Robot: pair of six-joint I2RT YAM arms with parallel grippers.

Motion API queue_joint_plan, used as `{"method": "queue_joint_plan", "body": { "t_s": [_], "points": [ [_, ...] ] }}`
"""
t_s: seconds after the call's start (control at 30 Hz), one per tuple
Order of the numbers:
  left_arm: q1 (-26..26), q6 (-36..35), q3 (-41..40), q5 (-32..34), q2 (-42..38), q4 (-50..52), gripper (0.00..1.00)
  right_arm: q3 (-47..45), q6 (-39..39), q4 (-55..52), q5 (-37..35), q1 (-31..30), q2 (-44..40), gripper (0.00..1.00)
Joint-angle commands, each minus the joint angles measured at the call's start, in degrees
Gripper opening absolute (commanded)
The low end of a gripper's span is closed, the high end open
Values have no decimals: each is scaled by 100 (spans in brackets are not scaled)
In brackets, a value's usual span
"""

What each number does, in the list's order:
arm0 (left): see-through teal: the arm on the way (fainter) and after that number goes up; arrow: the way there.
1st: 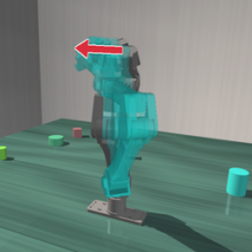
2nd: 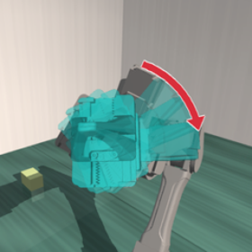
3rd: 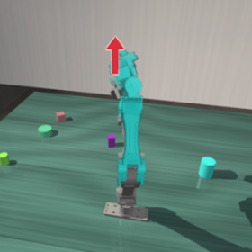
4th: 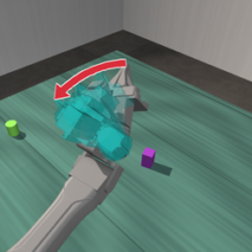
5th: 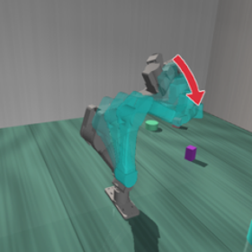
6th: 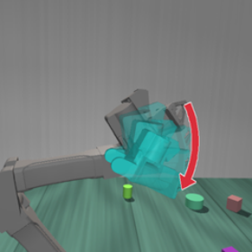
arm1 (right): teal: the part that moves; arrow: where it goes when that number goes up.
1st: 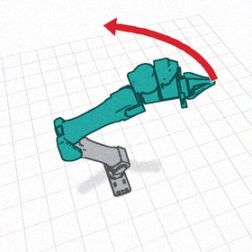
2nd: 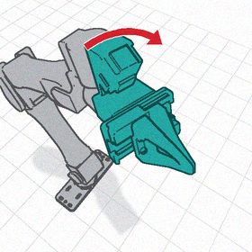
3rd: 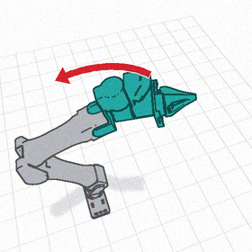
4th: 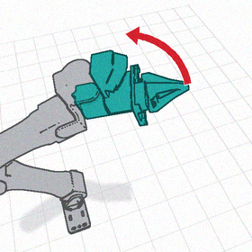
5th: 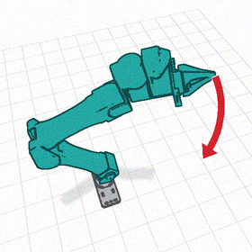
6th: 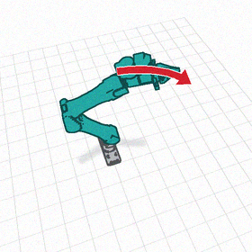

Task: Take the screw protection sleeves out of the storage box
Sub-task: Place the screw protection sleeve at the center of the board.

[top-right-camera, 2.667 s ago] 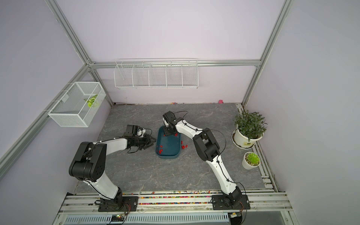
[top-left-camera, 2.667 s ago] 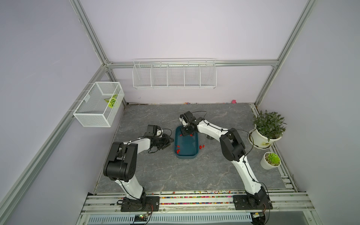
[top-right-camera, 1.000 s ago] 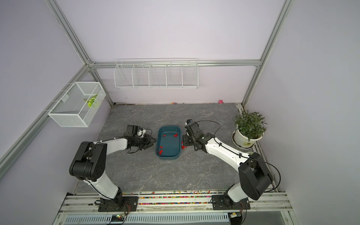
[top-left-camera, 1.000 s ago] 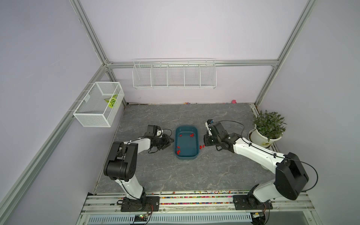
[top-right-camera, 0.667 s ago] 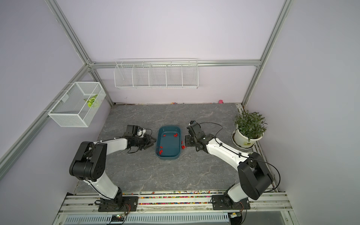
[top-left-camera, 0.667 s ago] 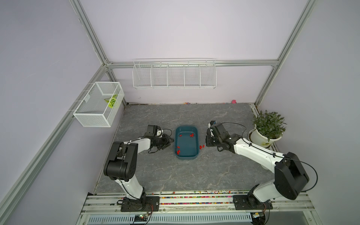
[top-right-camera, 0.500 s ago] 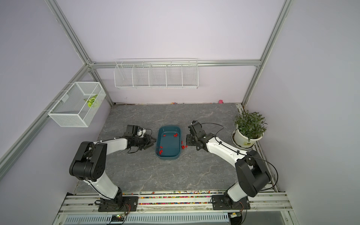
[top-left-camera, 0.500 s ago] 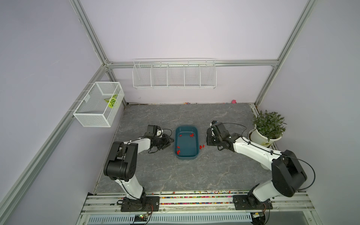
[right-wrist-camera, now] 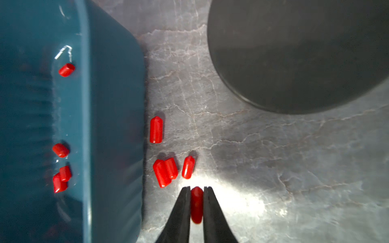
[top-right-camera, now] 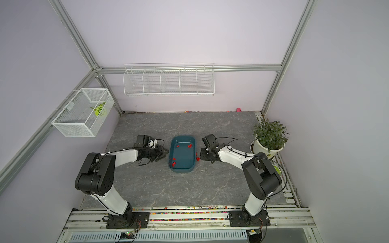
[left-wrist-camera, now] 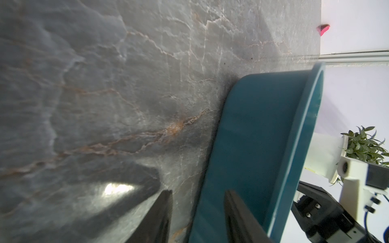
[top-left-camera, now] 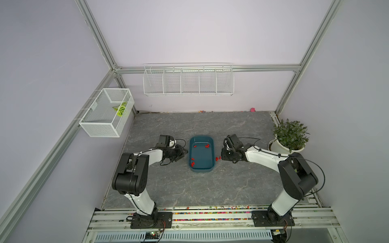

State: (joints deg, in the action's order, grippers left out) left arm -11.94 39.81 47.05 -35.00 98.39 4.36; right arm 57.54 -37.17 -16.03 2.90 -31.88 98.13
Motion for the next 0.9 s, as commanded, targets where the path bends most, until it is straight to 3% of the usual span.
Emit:
{"method": "queue_joint_plan", "body": {
  "t_s": [0.0,0.87],
  "points": [
    [8,-70,106,-67,102,-52,46,190,-107,-21,147,41,161,17],
    [16,-70,119,-72,117,-47,46,279,-308,-117,440,338,524,21]
  ]
}}
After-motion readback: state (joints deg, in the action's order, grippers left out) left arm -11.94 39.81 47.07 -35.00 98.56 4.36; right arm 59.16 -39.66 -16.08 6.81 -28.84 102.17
